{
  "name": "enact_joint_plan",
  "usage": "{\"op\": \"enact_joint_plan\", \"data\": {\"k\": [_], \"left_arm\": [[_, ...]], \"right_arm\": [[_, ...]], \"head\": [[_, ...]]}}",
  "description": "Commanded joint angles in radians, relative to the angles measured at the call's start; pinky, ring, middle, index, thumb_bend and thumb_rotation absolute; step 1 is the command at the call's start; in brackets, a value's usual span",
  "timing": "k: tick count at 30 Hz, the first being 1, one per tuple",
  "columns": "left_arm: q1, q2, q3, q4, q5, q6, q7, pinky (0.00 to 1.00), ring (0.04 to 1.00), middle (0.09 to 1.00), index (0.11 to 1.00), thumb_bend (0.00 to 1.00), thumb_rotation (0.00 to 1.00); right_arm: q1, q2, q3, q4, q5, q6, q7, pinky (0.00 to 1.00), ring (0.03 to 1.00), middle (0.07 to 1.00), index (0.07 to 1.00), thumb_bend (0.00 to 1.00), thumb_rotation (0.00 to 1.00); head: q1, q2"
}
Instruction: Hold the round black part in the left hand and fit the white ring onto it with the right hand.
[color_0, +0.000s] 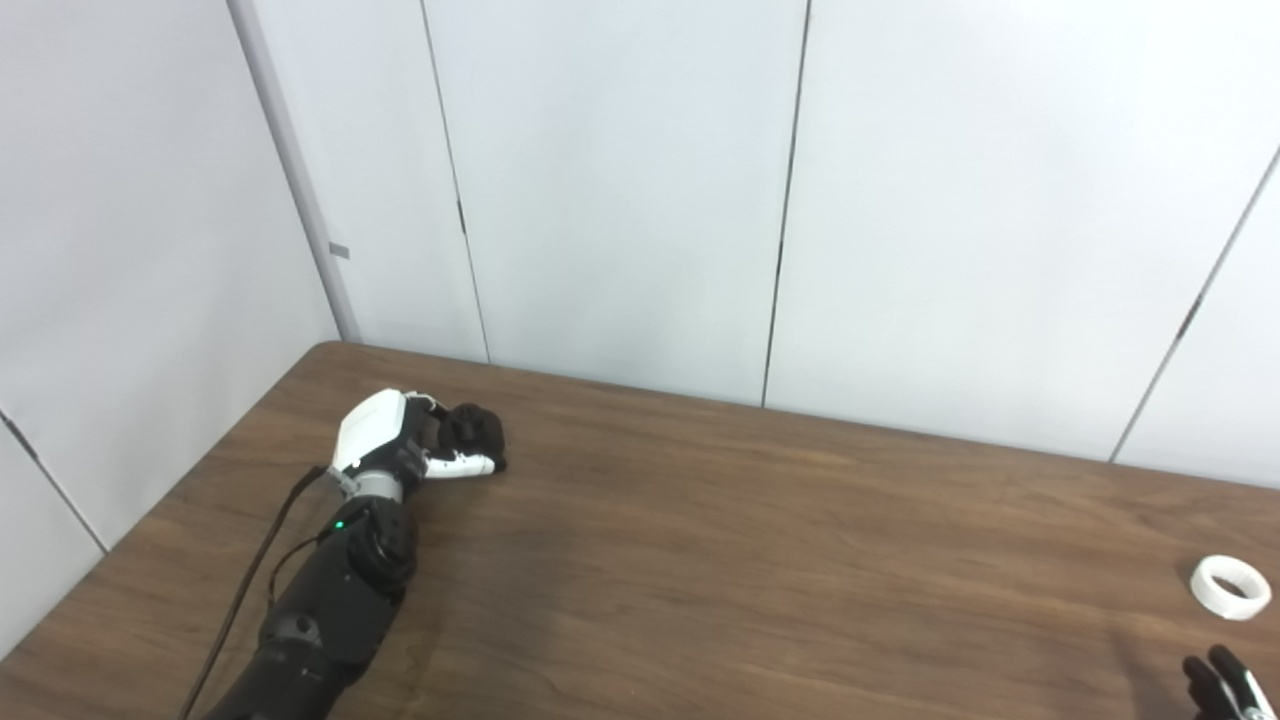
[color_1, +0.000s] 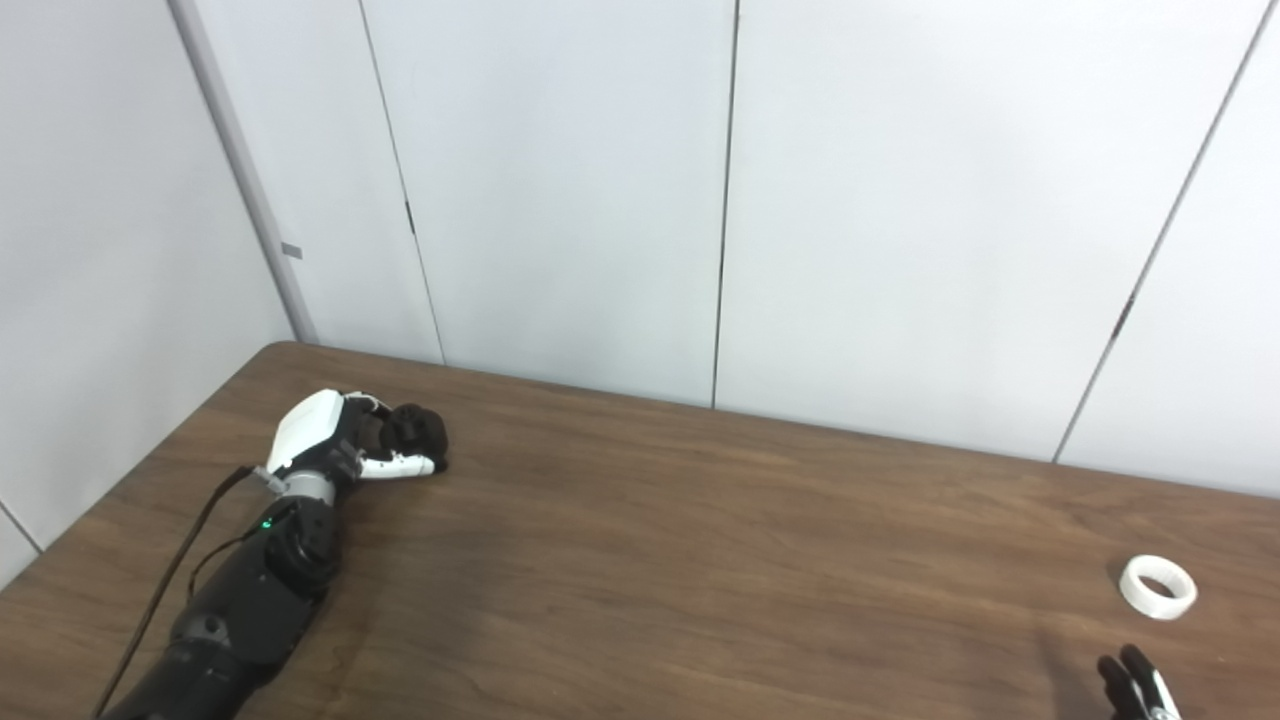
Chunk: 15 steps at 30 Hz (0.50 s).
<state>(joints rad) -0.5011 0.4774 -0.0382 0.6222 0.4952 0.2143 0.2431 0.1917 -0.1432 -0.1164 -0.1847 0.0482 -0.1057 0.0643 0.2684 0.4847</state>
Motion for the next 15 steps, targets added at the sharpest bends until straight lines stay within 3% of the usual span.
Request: {"op": "enact_joint_plan", "data": {"k": [1, 15], "left_arm": [[-0.046, 0.025, 0.021, -0.008, -0.012, -0.053, 0.054, 1.0, 0.944, 0.828, 0.496, 0.56, 0.08], [-0.032, 0.032, -0.003, -0.008, 0.003, -0.07, 0.104, 1.0, 0.867, 0.757, 0.483, 0.52, 0.05]], "right_arm": [[0.044, 0.023, 0.009, 0.01, 0.007, -0.006, -0.006, 1.0, 0.974, 0.94, 0.967, 0.67, 1.0], [0.044, 0.022, 0.01, 0.005, 0.009, -0.006, -0.007, 1.0, 0.974, 0.939, 0.971, 0.68, 1.0]], "head": [[0.0, 0.001], [0.0, 0.001]]}}
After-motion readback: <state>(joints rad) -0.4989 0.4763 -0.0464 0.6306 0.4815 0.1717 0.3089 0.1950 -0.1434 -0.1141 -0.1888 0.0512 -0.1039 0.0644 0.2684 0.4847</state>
